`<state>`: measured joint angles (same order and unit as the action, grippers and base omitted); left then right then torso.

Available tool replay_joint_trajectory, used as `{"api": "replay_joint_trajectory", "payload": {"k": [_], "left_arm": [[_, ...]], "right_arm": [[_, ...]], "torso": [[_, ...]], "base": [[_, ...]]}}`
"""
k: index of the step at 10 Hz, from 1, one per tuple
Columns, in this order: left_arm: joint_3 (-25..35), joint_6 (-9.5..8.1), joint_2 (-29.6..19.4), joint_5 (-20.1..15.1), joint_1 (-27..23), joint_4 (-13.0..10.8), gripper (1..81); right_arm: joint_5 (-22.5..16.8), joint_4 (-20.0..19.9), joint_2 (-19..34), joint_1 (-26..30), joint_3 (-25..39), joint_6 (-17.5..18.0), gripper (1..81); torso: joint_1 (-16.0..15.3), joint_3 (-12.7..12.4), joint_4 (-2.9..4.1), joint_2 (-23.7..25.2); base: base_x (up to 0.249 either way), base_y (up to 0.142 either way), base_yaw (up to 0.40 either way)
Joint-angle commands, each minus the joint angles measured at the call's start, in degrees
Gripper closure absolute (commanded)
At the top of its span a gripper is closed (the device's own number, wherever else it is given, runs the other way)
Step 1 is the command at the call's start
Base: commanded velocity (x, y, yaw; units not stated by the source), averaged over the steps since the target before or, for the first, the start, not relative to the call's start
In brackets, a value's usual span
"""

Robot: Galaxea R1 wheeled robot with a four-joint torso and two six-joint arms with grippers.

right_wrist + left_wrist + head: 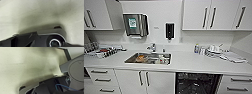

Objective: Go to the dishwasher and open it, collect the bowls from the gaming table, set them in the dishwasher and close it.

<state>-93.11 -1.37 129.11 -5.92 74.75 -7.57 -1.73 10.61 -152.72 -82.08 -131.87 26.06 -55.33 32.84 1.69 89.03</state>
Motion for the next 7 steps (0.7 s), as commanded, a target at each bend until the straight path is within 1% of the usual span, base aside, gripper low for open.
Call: {"api": "replay_joint_trajectory", "payload": {"k": [1,4,7], "left_arm": [[-11.99,0.75,9.76,9.43,6.59,-0.69,1.0],[-22.27,0.31,16.08,12.6,10.19,-0.08,1.0],[-29.75,0.13,21.19,12.78,11.69,0.01,1.0]], "right_arm": [[2.52,1.43,-6.91,0.38,-11.89,-2.95,1.0],[2.52,2.93,-11.31,-0.15,-18.67,-3.04,1.0],[2.43,3.9,-13.51,-0.77,-20.79,-3.04,1.0]], "torso": [[0.0,0.02,0.0,0.0],[0.0,0.0,0.0,0.0],[0.0,0.0,0.0,0.0]], "base": [[0.0,0.0,0.0],[0.0,0.0,0.0],[0.0,0.0,0.0]]}}
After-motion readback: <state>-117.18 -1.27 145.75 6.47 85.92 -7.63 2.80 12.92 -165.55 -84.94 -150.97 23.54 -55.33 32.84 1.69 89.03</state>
